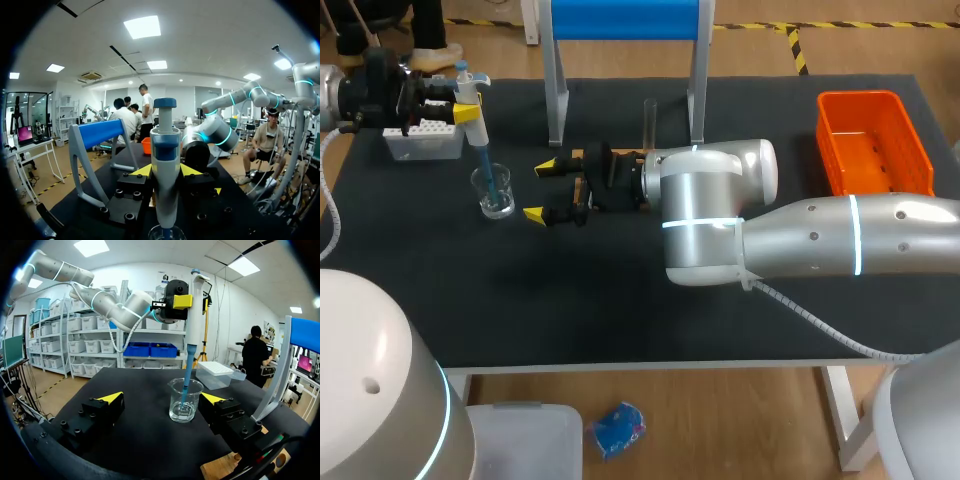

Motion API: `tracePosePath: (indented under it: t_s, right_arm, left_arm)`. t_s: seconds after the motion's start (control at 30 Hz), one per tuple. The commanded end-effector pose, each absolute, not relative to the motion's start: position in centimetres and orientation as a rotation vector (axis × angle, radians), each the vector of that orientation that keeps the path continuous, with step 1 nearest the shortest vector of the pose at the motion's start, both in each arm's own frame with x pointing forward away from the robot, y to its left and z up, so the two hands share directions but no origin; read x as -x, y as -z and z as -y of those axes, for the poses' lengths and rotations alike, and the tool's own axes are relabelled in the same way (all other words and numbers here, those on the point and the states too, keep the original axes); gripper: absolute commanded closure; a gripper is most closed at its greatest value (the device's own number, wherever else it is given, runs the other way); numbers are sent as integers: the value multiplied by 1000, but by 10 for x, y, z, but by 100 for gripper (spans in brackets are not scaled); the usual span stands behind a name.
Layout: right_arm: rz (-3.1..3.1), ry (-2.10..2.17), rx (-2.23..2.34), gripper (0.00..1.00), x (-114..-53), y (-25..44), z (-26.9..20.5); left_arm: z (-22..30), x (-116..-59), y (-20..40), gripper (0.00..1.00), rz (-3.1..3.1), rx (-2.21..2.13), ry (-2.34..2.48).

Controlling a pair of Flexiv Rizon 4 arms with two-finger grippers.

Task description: Invert the test tube, pick up the pipette, mount the tip to pipette, aspirate from beaker and dispense into the tube, eject the tip, return the pipette, and cap with the stopper.

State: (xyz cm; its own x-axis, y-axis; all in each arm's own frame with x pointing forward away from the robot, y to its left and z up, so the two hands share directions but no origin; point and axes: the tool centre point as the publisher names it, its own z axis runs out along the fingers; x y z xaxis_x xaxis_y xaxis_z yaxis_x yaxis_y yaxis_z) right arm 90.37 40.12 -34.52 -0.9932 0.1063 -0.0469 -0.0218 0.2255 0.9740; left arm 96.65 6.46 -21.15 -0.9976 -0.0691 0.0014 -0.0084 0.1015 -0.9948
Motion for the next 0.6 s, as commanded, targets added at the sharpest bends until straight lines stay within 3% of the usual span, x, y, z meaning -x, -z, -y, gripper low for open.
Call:
tracePosePath:
  t_s: [0.03,0.3,0.6]
  right_arm:
    - [-2371,-1901,-98,0,-907,334,-391]
    - [-2372,-1834,-105,0,-917,263,-347]
    - [-2449,-1723,-200,0,-917,207,-335]
  left_arm:
    - [-65,-968,212,100,-2298,76,2077]
    - [-65,-968,212,100,-2298,76,2077]
    - [-65,-968,212,100,-2298,76,2077]
